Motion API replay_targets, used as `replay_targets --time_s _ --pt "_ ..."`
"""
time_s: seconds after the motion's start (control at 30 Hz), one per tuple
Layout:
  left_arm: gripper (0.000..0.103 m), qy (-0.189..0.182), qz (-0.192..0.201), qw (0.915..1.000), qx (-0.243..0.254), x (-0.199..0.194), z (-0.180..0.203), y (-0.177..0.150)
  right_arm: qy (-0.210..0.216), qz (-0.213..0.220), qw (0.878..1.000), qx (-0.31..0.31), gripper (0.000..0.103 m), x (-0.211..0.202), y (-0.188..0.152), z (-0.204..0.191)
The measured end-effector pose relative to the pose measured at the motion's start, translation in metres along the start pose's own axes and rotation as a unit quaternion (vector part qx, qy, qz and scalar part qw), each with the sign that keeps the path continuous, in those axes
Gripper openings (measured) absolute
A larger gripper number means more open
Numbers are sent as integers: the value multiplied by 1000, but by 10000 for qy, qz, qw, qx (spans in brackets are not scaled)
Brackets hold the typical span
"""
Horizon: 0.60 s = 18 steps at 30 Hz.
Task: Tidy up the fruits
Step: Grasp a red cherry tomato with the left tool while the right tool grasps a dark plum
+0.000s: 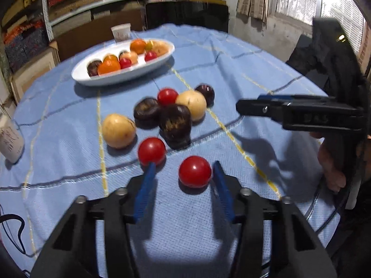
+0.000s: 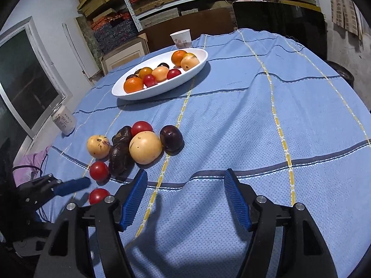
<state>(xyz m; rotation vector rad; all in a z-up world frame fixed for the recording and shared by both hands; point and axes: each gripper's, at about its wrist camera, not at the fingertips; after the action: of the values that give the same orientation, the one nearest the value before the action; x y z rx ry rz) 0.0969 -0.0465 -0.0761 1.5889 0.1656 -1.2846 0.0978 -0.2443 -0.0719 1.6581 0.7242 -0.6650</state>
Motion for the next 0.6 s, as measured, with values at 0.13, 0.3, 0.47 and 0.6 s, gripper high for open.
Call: replay_targets --time_s 0.13,0.3,0.47,0.6 --pt "30 -132 -170 9998 2 8 1 1 27 -8 10000 4 69 0 0 0" --pt "29 -299 56 9994 -189 1 -7 1 64 -15 10000 3 69 -1 0 -1" --pt "29 -287 500 9978 -327 -15 -12 1 -23 -19 10000 -61 69 -1 0 -5" --pt "29 -294 516 9972 -462 -16 -18 2 -12 -15 9999 -115 67 -1 5 -12"
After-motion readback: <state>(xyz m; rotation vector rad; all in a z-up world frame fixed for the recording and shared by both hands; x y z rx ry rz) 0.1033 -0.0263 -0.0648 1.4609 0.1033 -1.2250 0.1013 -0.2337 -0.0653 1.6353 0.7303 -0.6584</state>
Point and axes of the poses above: each gripper's, at about its wrist camera, not at the fingertips, and x roughly the way its jaws point, z to its right, y to its top, and after that the axes turned 8 degrees about -y, right-handed
